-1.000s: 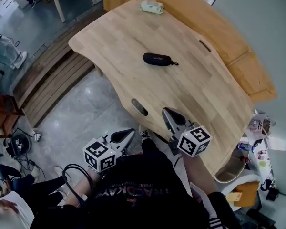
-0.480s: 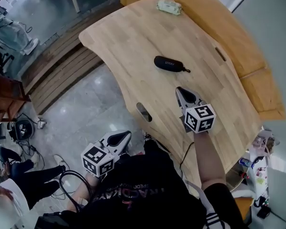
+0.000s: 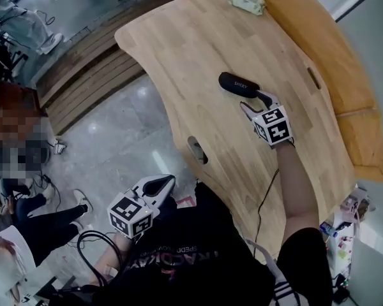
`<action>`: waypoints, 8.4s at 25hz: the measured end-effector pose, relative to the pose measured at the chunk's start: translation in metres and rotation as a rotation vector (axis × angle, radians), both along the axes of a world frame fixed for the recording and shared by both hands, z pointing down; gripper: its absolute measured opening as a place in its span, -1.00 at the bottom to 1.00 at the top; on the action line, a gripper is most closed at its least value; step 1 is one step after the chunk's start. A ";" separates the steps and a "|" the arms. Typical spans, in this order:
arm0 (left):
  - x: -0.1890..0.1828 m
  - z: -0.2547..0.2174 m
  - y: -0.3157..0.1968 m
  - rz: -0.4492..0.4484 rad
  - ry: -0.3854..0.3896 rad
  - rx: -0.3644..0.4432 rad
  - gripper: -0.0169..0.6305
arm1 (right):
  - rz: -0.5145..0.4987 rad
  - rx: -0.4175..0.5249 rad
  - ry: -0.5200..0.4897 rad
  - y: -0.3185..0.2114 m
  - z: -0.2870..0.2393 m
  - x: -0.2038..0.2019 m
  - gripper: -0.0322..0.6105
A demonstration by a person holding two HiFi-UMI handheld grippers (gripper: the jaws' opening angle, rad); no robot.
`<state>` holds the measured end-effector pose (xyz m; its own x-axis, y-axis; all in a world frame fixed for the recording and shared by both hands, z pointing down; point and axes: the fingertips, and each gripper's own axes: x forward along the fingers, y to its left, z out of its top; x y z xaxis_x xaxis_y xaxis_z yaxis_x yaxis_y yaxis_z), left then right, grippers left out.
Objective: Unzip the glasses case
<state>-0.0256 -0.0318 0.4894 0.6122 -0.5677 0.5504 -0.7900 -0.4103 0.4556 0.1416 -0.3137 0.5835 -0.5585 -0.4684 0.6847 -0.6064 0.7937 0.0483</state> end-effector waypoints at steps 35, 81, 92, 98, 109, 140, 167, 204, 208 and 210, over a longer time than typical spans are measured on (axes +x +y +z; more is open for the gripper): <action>-0.004 0.021 0.007 -0.131 0.007 -0.088 -0.91 | -0.502 -0.116 0.385 -0.044 0.079 -0.031 0.22; -0.019 -0.125 0.017 0.566 1.072 0.118 -0.55 | -1.036 0.201 0.212 0.310 -0.188 -0.128 0.20; -0.030 -0.130 0.027 0.627 0.968 0.174 -0.89 | -1.024 0.169 0.216 0.316 -0.185 -0.137 0.20; -0.036 -0.127 0.019 0.583 0.726 0.292 -0.91 | -0.985 0.139 0.201 0.309 -0.179 -0.141 0.20; -0.047 -0.102 0.002 0.488 0.258 0.483 -0.91 | -0.825 0.066 0.186 0.287 -0.147 -0.149 0.19; -0.031 -0.071 0.008 0.555 -0.052 0.505 -0.90 | -0.489 -0.149 0.189 0.252 -0.131 -0.198 0.16; -0.079 -0.091 0.001 0.427 0.140 0.440 -0.01 | -0.581 -0.212 0.118 0.280 -0.141 -0.182 0.16; -0.074 -0.168 -0.039 0.347 0.355 0.497 0.08 | -0.249 0.290 -0.531 0.291 -0.262 -0.186 -0.35; -0.073 -0.180 -0.035 0.356 0.339 0.554 0.08 | -0.159 0.127 -0.676 0.303 -0.247 -0.200 -0.45; -0.072 -0.183 -0.035 0.355 0.336 0.564 0.08 | -0.123 0.136 -0.703 0.301 -0.247 -0.207 -0.50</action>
